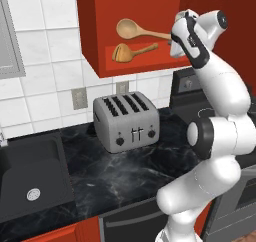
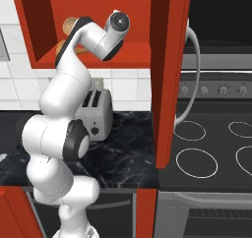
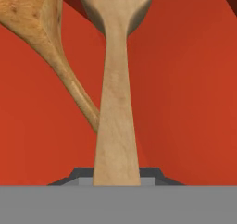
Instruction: Organize the utensils by type. Pick up the wooden spoons from the counter and place them in the open cabinet. Then pick up the metallic utensils from the counter and place them in the open drawer.
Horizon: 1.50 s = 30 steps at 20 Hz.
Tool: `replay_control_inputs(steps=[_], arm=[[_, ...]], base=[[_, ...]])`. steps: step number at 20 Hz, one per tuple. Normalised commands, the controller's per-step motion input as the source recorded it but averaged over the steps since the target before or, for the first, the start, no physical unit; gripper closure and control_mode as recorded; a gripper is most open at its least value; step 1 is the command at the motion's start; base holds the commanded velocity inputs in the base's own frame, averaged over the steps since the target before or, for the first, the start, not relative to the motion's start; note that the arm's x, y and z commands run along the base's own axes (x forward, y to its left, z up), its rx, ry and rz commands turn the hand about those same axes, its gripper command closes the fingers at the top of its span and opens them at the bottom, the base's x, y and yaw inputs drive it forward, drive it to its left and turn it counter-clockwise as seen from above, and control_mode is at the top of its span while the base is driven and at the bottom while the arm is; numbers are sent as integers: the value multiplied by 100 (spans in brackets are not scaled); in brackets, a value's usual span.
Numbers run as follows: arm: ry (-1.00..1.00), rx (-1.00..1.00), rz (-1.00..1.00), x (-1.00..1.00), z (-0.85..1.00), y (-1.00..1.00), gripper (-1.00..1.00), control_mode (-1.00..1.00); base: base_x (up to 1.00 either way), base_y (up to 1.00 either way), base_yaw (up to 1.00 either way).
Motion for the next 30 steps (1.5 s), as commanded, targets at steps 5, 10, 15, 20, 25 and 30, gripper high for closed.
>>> replay_control_inputs(steps=[5,10,15,20,25,30], arm=[[0,0,1,21,0,0,100,-100],[0,0,0,21,0,7,100,-100],[0,0,0,13,0,15,100,-100],[0,0,0,9,0,14,100,-100],[0,0,0,5,-1,7,100,-100],[1,-3,0,8,-4,3,100,-100]], base=[[0,0,0],[0,0,0],[0,0,0],[0,0,0],[0,0,0],[0,0,0]])
